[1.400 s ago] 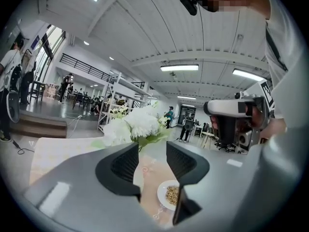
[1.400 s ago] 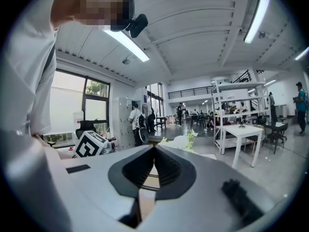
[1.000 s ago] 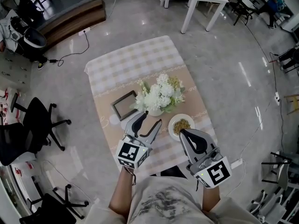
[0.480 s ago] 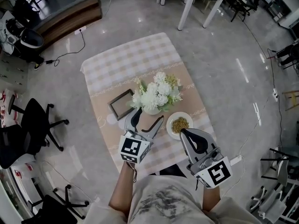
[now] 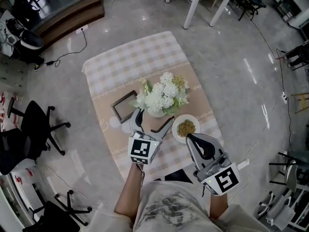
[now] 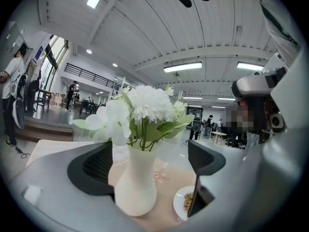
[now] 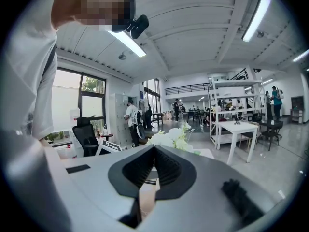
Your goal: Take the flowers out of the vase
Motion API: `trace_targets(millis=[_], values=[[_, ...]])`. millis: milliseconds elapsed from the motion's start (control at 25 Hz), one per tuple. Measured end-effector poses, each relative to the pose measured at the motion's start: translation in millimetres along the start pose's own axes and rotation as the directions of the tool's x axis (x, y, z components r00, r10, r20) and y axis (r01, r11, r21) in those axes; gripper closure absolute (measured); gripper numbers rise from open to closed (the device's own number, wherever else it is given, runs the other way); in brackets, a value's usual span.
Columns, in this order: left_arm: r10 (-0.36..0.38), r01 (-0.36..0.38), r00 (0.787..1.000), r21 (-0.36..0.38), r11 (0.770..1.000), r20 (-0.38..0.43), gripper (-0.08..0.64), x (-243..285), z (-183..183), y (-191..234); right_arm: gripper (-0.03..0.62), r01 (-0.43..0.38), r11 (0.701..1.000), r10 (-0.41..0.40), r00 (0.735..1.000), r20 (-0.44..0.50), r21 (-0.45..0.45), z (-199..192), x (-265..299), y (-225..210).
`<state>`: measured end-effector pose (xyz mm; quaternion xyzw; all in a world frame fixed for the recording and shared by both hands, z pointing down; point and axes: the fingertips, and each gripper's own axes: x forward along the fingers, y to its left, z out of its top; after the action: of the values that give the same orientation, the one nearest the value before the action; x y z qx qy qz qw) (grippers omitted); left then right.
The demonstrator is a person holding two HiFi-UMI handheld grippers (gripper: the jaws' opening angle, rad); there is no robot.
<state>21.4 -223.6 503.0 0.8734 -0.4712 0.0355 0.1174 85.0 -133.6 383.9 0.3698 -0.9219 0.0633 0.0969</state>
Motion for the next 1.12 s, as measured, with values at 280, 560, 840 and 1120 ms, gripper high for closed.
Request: trace_targets(millis=[280,560,840,1120], values=[[0.050,-0.052,0.997,0.035,0.998,0.058,0.021,12,3,4,0.575,0.008,1.000,-0.008,1.000,-0.011,0.007,-4,-2,-1],[0.088,-0.088,0.992,0.003,0.996,0.095,0.029,19,11,8,0.575,0.015,1.000,-0.015,1.000,-0.020,0.015,-10,-3,-2],[0.127,-0.124,0.984,-0.030,0.992,0.127,0.112,17,19,16,0.575,0.021,1.000,-0.021,0.999,-0.029,0.019,-13,-5,-3],[0.157,-0.154,0.979,-0.037,0.987,0.131,0.268,14,20,21,0.575,0.021,1.000,-0.020,0.999,-0.034,0.019,-14,-4,-3]])
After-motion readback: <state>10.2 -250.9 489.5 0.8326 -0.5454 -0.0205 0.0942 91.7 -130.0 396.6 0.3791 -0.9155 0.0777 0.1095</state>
